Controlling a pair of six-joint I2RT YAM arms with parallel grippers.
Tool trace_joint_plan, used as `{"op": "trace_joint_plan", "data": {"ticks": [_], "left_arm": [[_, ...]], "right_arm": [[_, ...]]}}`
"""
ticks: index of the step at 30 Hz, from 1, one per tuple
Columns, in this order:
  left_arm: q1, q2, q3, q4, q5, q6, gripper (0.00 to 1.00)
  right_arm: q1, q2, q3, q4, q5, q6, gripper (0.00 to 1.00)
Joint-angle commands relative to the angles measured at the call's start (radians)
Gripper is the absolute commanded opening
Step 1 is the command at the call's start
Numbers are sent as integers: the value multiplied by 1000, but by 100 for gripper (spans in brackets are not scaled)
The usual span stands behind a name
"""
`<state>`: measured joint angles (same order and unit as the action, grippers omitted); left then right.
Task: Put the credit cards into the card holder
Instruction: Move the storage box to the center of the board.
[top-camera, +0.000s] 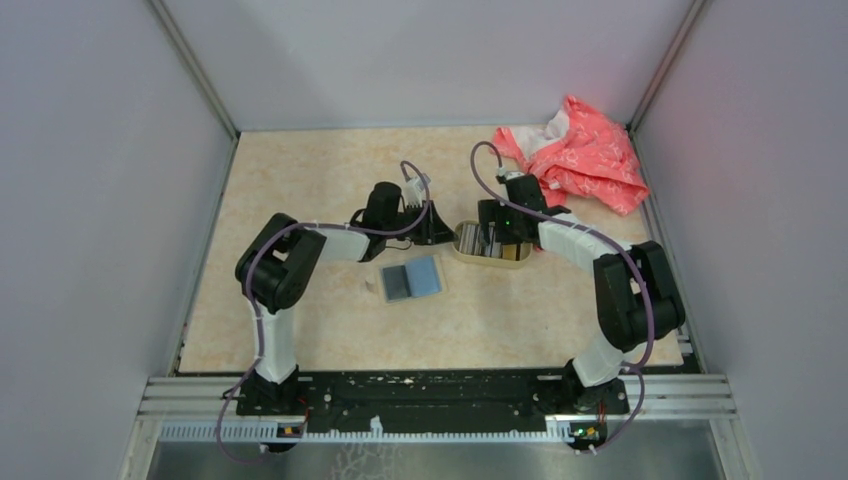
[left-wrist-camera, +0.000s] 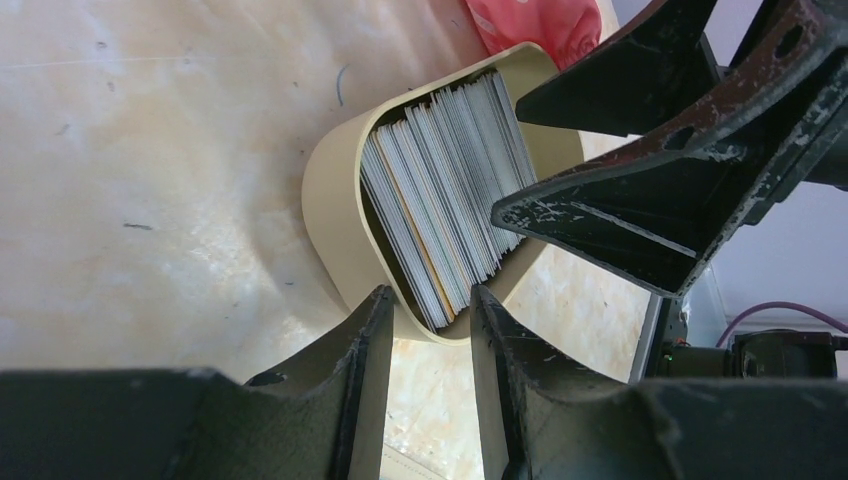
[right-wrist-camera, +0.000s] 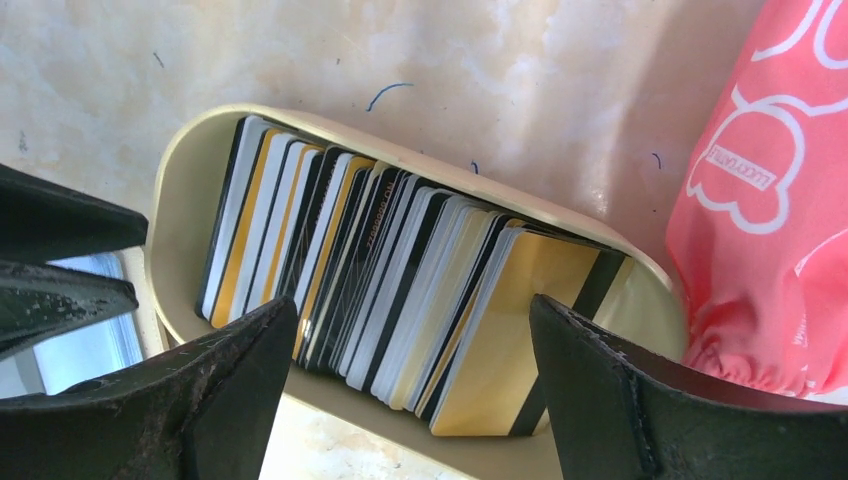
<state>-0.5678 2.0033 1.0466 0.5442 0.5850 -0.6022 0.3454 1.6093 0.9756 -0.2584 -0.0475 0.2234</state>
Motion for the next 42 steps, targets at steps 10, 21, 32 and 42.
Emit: {"op": "trace_joint_plan", "data": {"ticks": [10,21,32,42], "left_arm": [[-34,-10,-15,70,12,-10,40],[-36,-7,6,74,27,-9,41],[-35,10,14,66,45,-11,41],[-35,9,23,54,46,-7,41]], "right_arm": [[-50,-11,-23,22,72,31,85],[-54,54,-15,-9,-113,28,79],[-134,4,-17,-1,-321,62,65],[-212,51,-6,-30,-380,33,38]]}}
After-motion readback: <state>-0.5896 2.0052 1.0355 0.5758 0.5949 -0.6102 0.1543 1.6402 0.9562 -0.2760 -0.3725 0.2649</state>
